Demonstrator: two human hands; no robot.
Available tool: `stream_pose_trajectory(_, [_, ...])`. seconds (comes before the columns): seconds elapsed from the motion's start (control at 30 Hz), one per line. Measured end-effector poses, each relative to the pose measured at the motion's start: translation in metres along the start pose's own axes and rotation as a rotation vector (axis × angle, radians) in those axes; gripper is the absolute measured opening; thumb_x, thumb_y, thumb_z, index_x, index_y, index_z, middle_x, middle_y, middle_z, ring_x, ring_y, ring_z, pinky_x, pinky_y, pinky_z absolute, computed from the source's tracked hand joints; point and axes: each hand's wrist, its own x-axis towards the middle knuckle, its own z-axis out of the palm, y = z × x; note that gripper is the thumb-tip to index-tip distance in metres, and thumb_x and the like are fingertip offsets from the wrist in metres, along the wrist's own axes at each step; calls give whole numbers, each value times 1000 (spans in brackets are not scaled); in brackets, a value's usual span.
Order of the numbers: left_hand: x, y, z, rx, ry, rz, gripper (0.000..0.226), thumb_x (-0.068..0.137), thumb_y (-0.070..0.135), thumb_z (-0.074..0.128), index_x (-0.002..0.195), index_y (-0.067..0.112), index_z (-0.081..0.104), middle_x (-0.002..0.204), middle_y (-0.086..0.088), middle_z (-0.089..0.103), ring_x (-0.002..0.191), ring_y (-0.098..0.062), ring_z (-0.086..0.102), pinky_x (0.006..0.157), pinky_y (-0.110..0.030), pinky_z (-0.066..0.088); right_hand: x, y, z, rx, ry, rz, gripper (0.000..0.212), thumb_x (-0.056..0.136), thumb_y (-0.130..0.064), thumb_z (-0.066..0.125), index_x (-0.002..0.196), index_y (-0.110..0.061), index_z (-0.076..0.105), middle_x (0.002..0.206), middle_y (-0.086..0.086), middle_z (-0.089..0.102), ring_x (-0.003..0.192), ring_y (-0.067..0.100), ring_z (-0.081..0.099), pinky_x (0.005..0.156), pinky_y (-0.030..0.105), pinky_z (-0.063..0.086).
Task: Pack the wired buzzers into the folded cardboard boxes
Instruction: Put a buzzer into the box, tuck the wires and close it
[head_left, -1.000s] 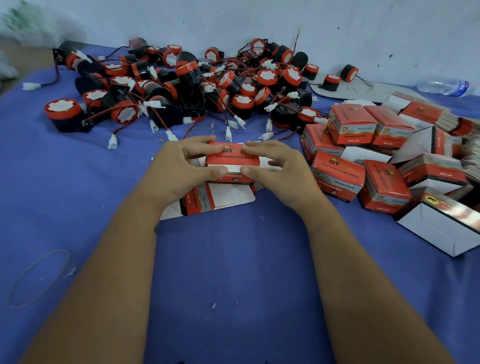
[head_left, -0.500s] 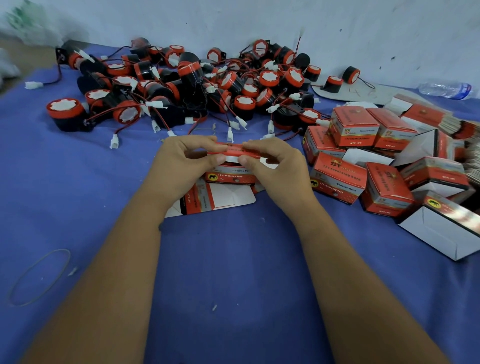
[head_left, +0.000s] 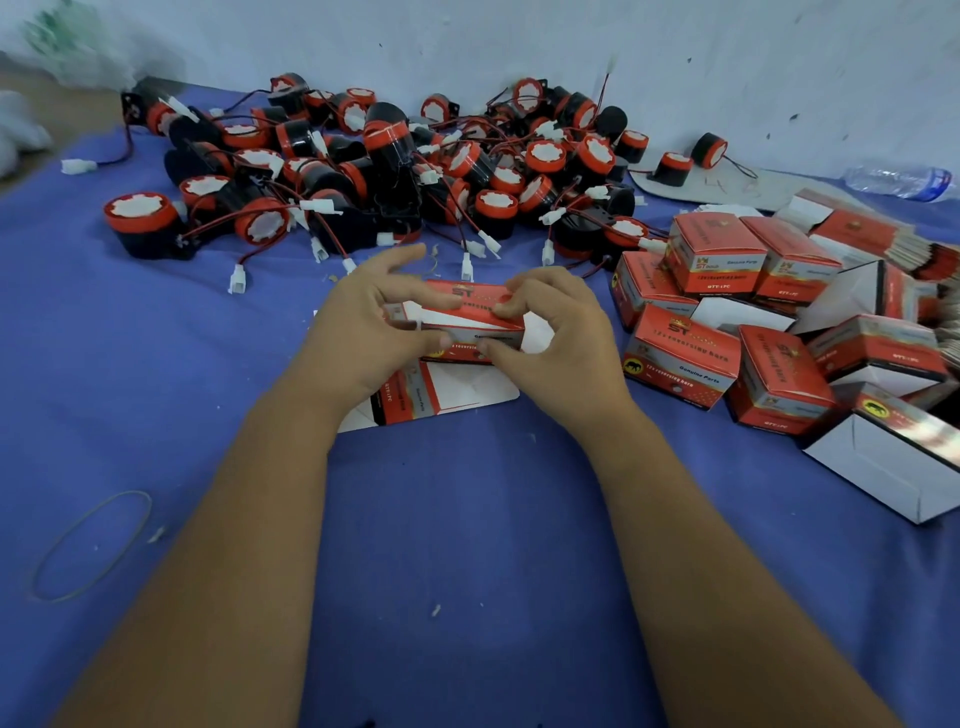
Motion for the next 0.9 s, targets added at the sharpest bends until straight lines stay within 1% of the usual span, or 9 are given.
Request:
stream_pose_trajectory(0.07, [1, 1, 3, 99, 52, 53, 40, 71, 8, 85, 87, 42, 69, 129, 17, 47, 116, 0, 44, 86, -5, 38, 0, -4, 3, -102, 24, -109, 28, 76, -16, 78, 103, -16, 72, 103, 2, 58, 98, 21, 53, 86, 37, 46])
stream_pose_trajectory(0.13, [-1, 3, 8, 257, 127, 140, 33, 70, 11, 85, 90, 34, 73, 116, 15, 50, 109, -8, 42, 88, -3, 31, 0, -5, 7, -105, 29, -144, 31, 79, -14, 75, 110, -17, 72, 99, 3, 59, 95, 21, 53, 83, 32, 46])
stream_pose_trajectory(0.23, [-2, 8, 17, 488, 216, 295, 26, 68, 9, 83, 93, 15, 78, 94, 1, 62, 96, -25, 49, 86, -34, 38, 1, -4, 9, -58, 60, -95, 24, 79, -9, 75, 103, -13, 73, 97, 3, 60, 95, 22, 55, 80, 28, 46])
stream_pose_trajectory(0.33, [-2, 9, 22, 630, 273, 323, 23, 69, 12, 82, 92, 13, 79, 83, -4, 65, 89, -36, 52, 79, -40, 34, 2, -3, 14, 70, 83, 46, 19, 79, -7, 75, 97, -11, 73, 110, 3, 54, 106, 21, 53, 86, 28, 48])
stream_pose_trajectory(0.43, [-3, 9, 25, 669, 300, 316, 20, 69, 15, 81, 89, 13, 79, 82, -4, 65, 90, -37, 53, 81, -34, 26, 3, 0, 15, 175, 101, 217, 20, 79, -10, 78, 97, -17, 72, 127, 1, 42, 116, 13, 48, 90, 26, 50])
stream_pose_trajectory(0.53, [-4, 10, 27, 686, 285, 289, 16, 72, 15, 80, 88, 13, 80, 81, -3, 65, 91, -36, 52, 80, -31, 21, 4, 2, 12, 175, 84, 217, 17, 80, -9, 77, 95, -15, 72, 125, 0, 46, 106, 5, 50, 88, 24, 51])
stream_pose_trajectory(0.63, [-5, 12, 27, 686, 266, 251, 11, 75, 15, 79, 86, 14, 80, 80, -3, 64, 90, -34, 51, 79, -30, 19, 4, 3, 12, 66, 54, 139, 13, 81, -8, 75, 93, -5, 71, 125, 5, 51, 111, 15, 50, 86, 29, 50])
stream_pose_trajectory(0.8, [-5, 14, 29, 678, 249, 201, 10, 79, 15, 77, 89, 16, 79, 82, -3, 61, 91, -30, 47, 79, -27, 15, 3, 3, 11, 8, 32, 147, 12, 84, -17, 72, 95, -11, 71, 124, -2, 55, 118, 14, 44, 85, 30, 44])
stream_pose_trajectory(0.9, [-5, 15, 29, 661, 242, 168, 10, 82, 15, 75, 90, 17, 79, 83, -2, 59, 93, -29, 47, 81, -28, 17, 1, 1, 13, 19, 6, 171, 13, 87, -17, 69, 98, -11, 67, 135, 0, 51, 126, 16, 42, 91, 30, 41])
